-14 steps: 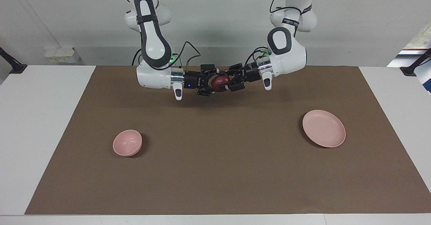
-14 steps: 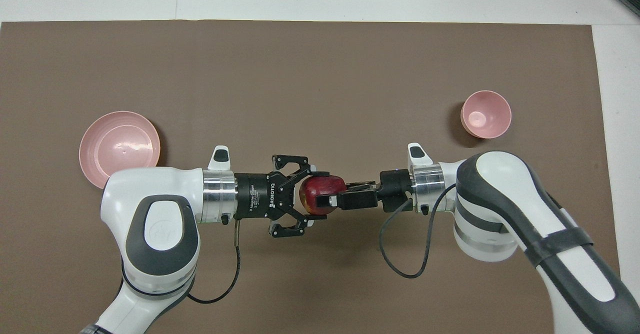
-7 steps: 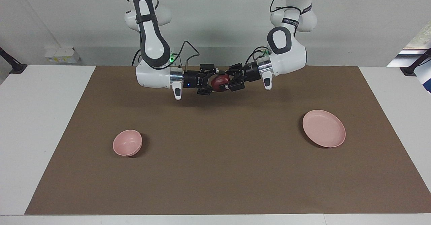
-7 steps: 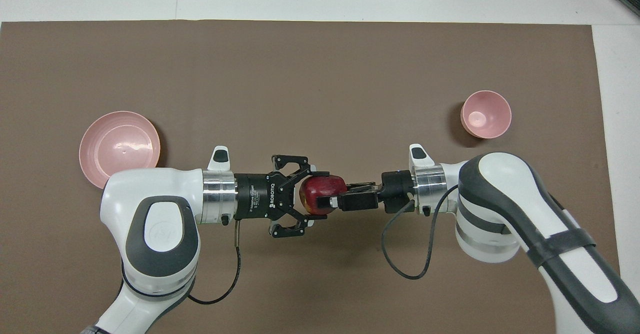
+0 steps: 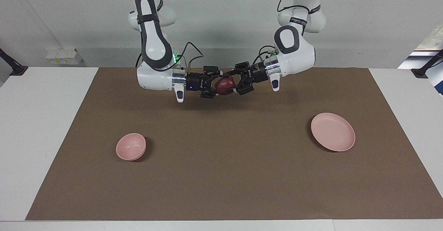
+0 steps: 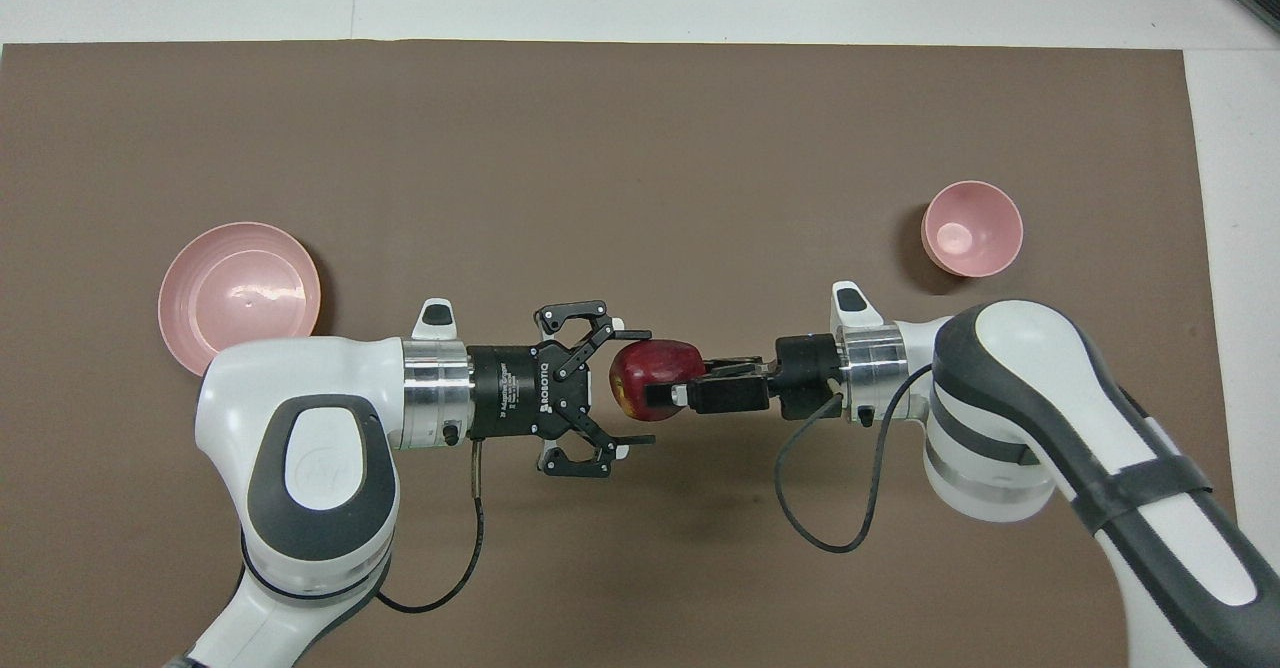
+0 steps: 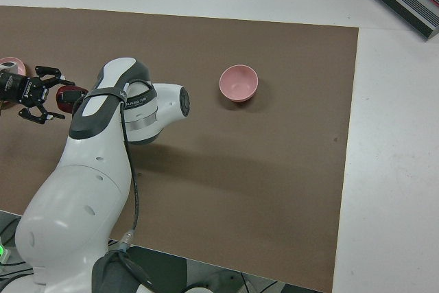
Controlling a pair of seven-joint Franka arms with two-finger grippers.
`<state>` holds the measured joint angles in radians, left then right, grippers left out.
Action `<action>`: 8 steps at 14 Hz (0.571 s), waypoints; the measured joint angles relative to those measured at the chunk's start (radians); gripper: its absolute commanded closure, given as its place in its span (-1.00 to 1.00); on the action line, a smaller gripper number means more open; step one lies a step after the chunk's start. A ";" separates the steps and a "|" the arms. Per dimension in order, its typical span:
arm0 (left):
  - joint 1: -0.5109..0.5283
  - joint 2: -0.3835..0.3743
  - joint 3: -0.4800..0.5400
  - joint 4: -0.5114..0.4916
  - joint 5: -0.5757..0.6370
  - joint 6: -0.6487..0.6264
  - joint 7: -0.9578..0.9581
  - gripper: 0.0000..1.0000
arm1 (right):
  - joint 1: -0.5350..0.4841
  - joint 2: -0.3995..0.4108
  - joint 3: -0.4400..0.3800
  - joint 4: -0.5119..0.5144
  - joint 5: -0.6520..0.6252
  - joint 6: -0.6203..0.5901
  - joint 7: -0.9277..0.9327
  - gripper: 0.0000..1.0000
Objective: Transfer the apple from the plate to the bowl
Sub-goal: 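Grasp the apple with the right gripper and open the left gripper, then carry the apple toward the pink bowl while the left gripper withdraws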
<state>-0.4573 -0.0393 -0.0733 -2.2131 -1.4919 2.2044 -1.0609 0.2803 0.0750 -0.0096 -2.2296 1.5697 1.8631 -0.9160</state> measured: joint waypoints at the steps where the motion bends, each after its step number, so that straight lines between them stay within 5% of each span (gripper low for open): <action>1: 0.000 0.000 0.002 0.001 0.013 0.002 -0.002 -1.00 | -0.016 -0.003 -0.001 0.009 -0.053 0.000 0.006 0.24; 8: 0.072 0.028 0.026 0.040 0.276 0.019 -0.017 -1.00 | -0.087 -0.031 -0.005 0.116 -0.604 0.001 0.193 0.24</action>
<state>-0.3851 -0.0114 -0.0474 -2.1731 -1.2163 2.2229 -1.0782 0.1930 0.0444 -0.0146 -2.1131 0.9658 1.8636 -0.7232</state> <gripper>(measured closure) 0.000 0.101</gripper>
